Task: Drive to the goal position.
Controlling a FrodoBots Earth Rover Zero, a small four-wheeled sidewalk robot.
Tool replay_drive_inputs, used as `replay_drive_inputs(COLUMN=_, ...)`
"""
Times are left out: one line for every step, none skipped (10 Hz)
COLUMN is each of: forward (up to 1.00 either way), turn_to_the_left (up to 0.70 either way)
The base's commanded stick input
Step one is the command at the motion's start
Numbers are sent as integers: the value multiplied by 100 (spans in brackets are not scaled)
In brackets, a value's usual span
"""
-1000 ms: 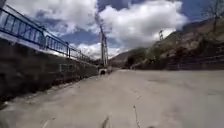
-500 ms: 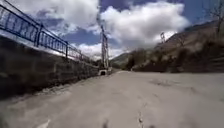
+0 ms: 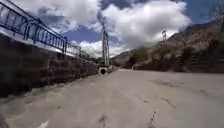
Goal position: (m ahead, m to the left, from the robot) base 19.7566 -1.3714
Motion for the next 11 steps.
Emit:
replay_drive_inputs(forward=70, turn_to_the_left=0)
replay_drive_inputs(forward=70, turn_to_the_left=0)
replay_drive_inputs(forward=70, turn_to_the_left=0)
replay_drive_inputs(forward=70, turn_to_the_left=0)
replay_drive_inputs(forward=70, turn_to_the_left=0)
replay_drive_inputs(forward=70, turn_to_the_left=0)
replay_drive_inputs(forward=70, turn_to_the_left=0)
replay_drive_inputs(forward=70, turn_to_the_left=0)
replay_drive_inputs(forward=70, turn_to_the_left=0)
replay_drive_inputs(forward=70, turn_to_the_left=0)
replay_drive_inputs(forward=70, turn_to_the_left=0)
